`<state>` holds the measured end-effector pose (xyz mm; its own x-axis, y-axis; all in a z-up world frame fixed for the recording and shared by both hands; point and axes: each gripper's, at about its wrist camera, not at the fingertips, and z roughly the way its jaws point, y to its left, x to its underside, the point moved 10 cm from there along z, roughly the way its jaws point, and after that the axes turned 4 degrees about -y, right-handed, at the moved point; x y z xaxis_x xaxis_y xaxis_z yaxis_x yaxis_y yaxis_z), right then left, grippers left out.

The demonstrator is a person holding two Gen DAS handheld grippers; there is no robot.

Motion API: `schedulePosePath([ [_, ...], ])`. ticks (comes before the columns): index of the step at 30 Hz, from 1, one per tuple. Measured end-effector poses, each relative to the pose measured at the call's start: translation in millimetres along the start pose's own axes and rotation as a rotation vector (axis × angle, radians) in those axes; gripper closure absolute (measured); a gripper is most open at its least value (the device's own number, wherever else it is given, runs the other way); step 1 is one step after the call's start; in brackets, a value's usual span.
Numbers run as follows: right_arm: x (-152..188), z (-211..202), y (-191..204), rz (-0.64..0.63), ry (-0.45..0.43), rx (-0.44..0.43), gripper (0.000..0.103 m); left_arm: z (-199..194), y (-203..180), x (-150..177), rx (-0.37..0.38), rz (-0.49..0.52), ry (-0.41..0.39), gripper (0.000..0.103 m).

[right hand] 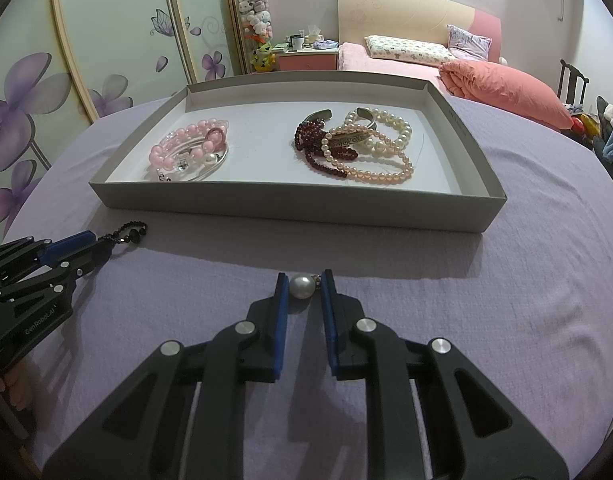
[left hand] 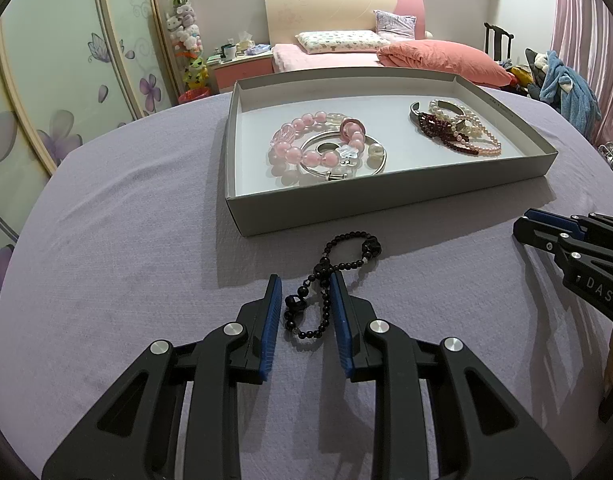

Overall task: Organize jewelry
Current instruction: 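Grasp the white pearl earring with the right tool while the left tool grasps the black bead bracelet, then carry the pearl earring and black bracelet into the gray tray and open both tools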

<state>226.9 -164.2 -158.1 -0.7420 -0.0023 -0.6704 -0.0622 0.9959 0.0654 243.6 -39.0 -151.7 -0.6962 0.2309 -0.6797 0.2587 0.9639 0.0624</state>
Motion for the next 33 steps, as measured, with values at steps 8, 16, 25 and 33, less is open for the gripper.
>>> schedulePosePath([
  [8,0.1,-0.1,-0.3,0.0,0.0,0.0,0.086,0.0,0.0,0.0,0.0,0.0,0.0,0.077],
  [16,-0.7,-3.3,-6.2,0.089,-0.012,-0.059,0.087,-0.7,0.0,-0.7,-0.005,-0.002,-0.003,0.087],
  [25,-12.0,-40.4,-13.6,0.166,-0.144,-0.079,0.087,-33.4,7.5,-5.4,0.025,-0.109,-0.093,0.089],
  [33,-40.0,-97.5,1.7,0.152,-0.357,-0.085,0.087,-79.1,-3.9,-30.9,0.021,-0.133,-0.273,0.098],
])
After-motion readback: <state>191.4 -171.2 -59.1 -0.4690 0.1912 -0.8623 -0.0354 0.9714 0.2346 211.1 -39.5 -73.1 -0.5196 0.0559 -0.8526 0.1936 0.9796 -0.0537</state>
